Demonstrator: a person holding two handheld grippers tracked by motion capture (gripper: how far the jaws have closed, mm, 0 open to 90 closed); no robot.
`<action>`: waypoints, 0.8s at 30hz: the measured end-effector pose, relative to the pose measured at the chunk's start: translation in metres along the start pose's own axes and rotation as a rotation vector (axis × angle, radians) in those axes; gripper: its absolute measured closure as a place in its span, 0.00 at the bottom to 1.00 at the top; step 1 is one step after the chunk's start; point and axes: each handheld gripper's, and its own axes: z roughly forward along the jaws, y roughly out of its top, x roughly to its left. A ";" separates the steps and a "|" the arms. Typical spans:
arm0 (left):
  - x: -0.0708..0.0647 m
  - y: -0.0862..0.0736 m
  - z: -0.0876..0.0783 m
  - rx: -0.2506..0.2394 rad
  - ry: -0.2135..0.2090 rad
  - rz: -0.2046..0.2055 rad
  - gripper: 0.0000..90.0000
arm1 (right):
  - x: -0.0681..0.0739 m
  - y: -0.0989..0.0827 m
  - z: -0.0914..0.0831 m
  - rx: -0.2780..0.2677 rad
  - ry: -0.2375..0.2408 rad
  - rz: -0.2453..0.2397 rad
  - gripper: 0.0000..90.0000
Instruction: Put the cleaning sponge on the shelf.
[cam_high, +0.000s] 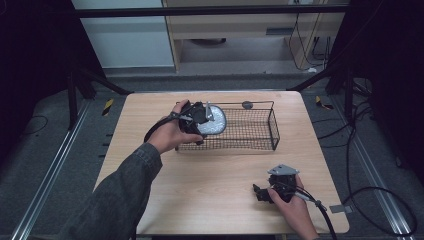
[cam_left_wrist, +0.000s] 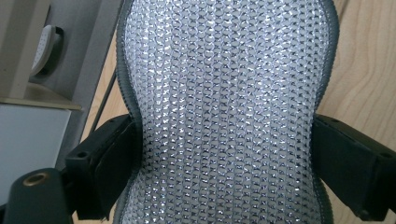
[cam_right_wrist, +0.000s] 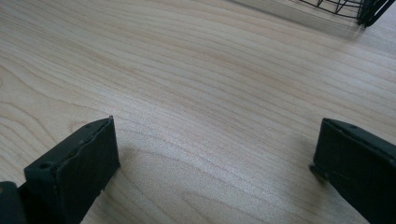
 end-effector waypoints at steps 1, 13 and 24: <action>0.000 0.001 0.000 -0.001 0.001 0.002 0.11 | 0.000 0.000 0.000 0.000 0.000 0.000 0.00; 0.001 0.005 0.009 0.009 0.047 0.032 0.11 | 0.000 0.000 0.000 0.000 -0.001 -0.002 0.00; 0.013 0.008 0.025 0.012 0.076 0.049 0.11 | 0.000 0.000 0.000 -0.001 -0.001 -0.004 0.00</action>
